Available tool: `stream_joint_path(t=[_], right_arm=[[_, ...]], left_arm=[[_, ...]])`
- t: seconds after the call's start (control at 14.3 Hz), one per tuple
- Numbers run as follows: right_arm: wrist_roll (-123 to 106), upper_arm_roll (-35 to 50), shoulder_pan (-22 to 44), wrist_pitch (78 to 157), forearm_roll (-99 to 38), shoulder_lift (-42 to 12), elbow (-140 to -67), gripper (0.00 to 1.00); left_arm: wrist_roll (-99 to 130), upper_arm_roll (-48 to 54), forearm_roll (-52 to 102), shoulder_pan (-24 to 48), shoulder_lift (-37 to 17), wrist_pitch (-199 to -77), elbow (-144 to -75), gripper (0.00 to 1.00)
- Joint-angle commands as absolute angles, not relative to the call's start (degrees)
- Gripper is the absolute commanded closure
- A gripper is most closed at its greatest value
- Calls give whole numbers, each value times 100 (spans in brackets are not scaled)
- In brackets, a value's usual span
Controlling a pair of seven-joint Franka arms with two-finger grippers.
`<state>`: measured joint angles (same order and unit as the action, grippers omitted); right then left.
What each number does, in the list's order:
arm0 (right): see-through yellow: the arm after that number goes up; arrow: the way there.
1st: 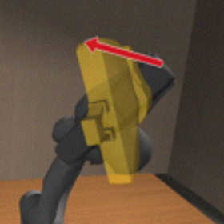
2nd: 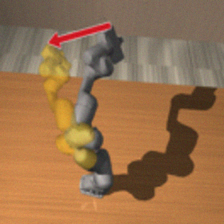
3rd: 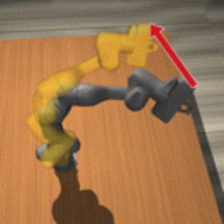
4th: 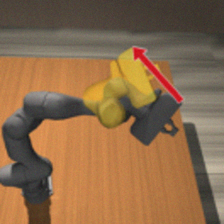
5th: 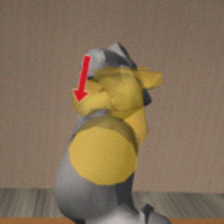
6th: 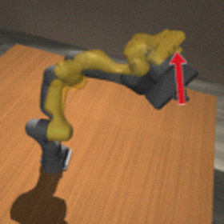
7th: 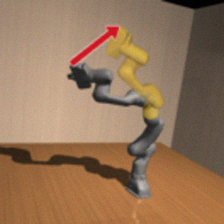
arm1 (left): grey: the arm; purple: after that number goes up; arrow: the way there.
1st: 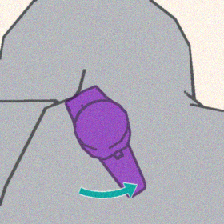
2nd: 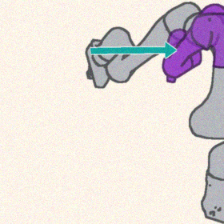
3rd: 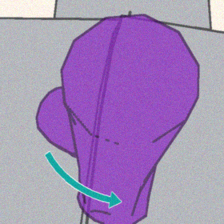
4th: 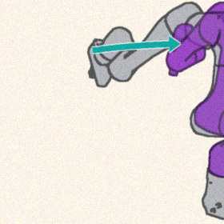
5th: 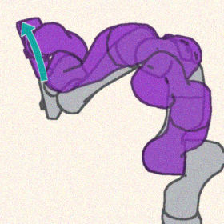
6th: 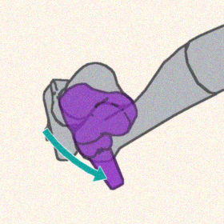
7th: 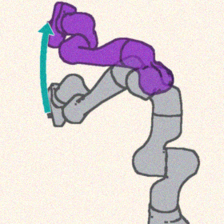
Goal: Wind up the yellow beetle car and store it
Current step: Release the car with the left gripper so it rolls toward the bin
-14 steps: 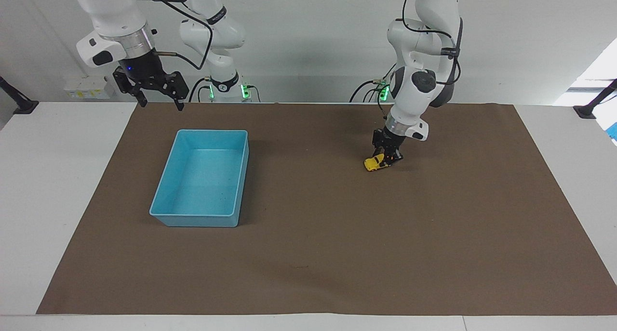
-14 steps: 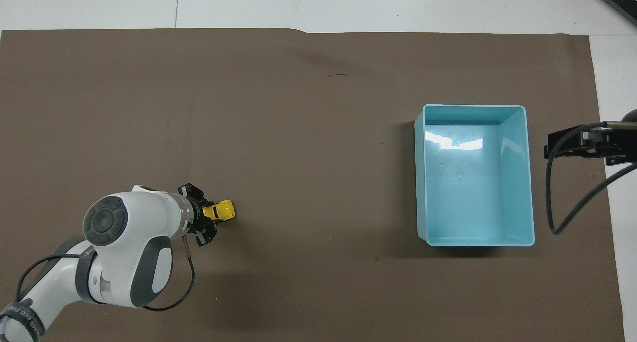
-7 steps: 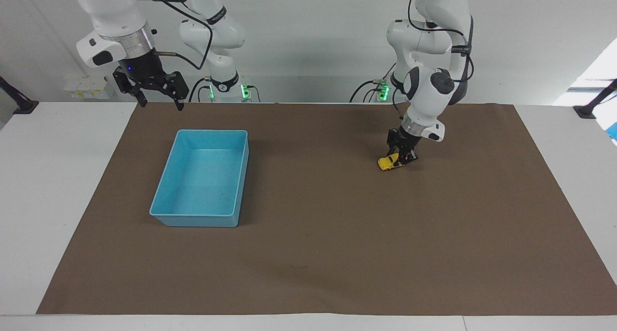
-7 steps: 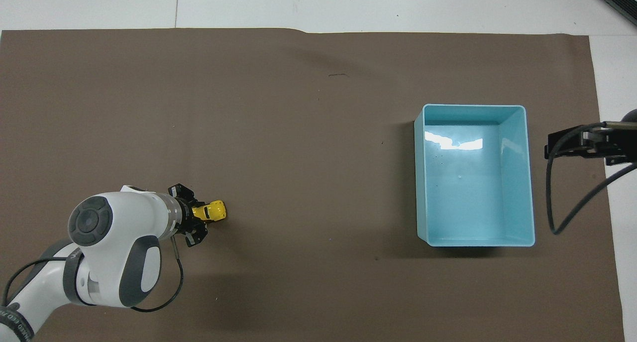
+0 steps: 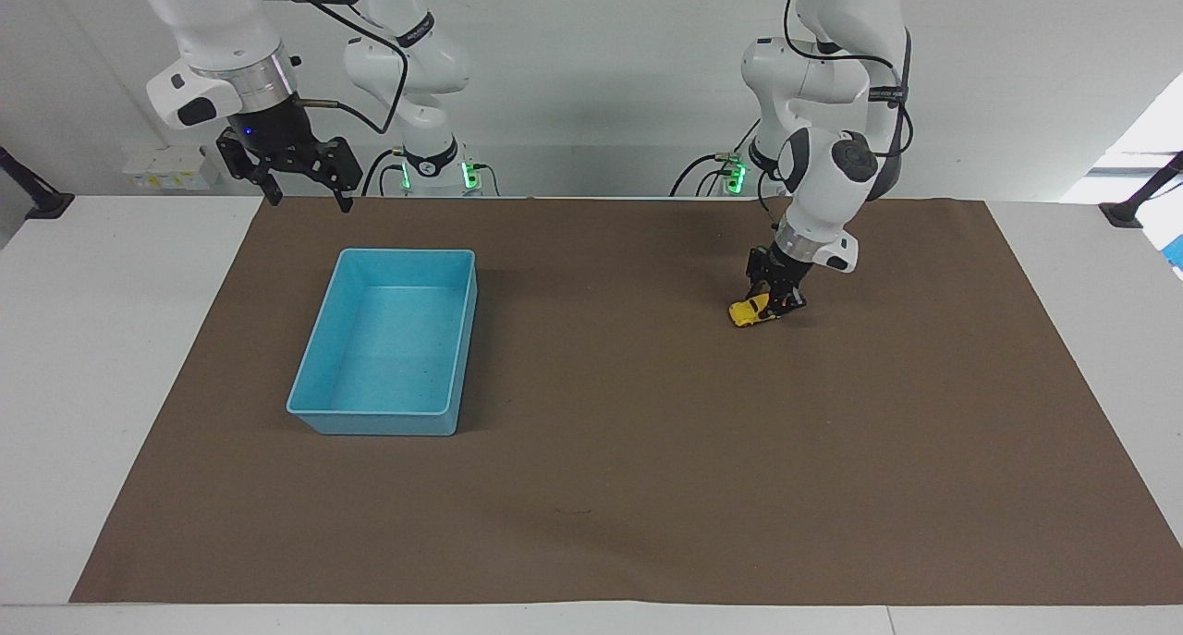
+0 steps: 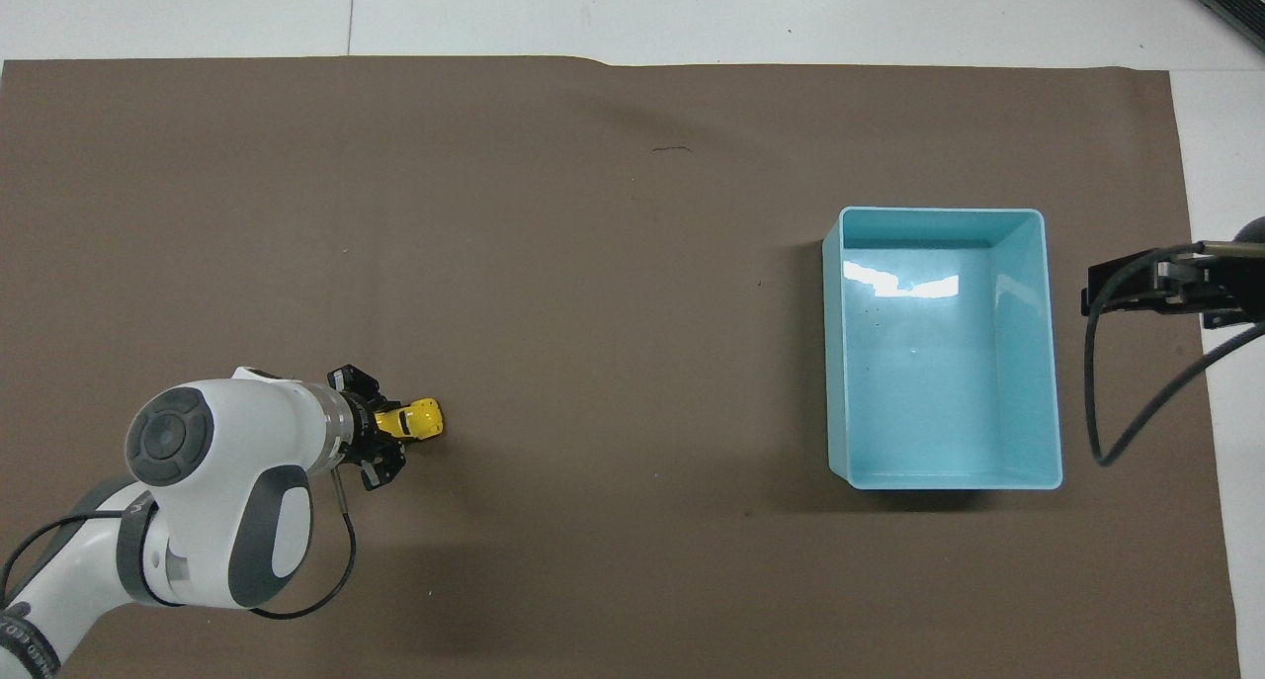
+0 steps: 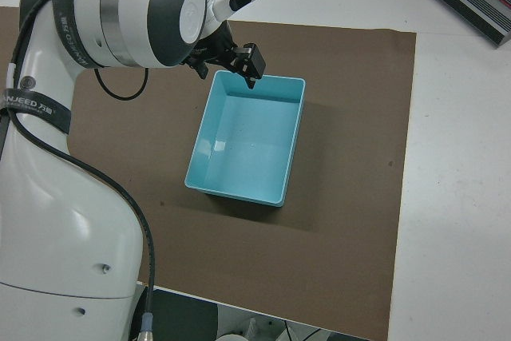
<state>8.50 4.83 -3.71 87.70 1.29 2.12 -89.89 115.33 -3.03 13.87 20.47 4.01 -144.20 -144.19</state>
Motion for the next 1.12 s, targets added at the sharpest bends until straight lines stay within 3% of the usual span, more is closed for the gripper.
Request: stream_joint_path(t=[0.0, 0.14, 0.21, 0.28, 0.77, 1.05], right_arm=[[773, 431, -360, 8780, 35, 193, -8965, 0], [773, 431, -360, 8780, 35, 193, -8965, 0], [773, 431, -360, 8780, 35, 193, -8965, 0], [773, 431, -360, 8780, 35, 193, -8965, 0], [773, 431, -360, 8780, 35, 193, -8965, 0], [773, 431, -360, 8780, 44, 193, -8965, 0]], left_arm=[[11259, -352, 1397, 1802, 62, -14670, -14397, 66], [11267, -360, 1397, 1802, 27, -14520, -14266, 44], [11276, -360, 1397, 1802, 18, -14415, -14195, 26], [11276, -360, 1397, 1802, 18, -14284, -14099, 0], [11268, -360, 1318, 1811, 18, -13211, -13123, 0], [11250, -352, 1116, 1811, -9, -13210, -12955, 0]])
